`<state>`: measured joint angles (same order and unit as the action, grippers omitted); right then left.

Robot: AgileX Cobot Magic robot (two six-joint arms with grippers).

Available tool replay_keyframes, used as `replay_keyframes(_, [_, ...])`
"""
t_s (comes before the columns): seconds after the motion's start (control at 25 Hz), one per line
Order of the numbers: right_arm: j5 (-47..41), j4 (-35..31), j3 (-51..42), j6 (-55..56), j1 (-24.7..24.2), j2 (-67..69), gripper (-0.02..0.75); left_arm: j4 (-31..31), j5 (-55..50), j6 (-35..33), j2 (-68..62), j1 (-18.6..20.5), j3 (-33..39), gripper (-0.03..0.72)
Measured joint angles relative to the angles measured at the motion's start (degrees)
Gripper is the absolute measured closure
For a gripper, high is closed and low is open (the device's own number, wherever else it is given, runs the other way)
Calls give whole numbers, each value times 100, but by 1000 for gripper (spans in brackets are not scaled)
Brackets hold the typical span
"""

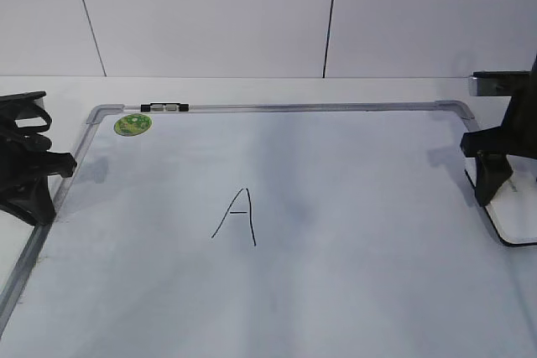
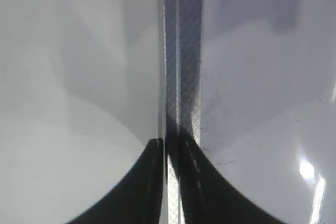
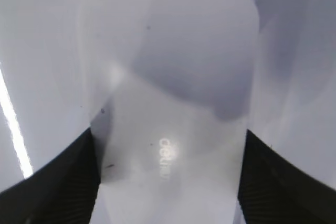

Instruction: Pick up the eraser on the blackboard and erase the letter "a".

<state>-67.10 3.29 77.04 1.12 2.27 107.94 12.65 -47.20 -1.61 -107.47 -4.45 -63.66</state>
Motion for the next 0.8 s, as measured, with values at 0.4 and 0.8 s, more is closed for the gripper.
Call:
replay_keyframes(0.4, [67, 0, 0, 0, 0, 0, 197, 0, 0, -4, 0, 0, 0, 601])
replay_keyframes(0.8, [136, -233, 0, 0, 0, 197, 197, 0, 0, -4, 0, 0, 0, 601])
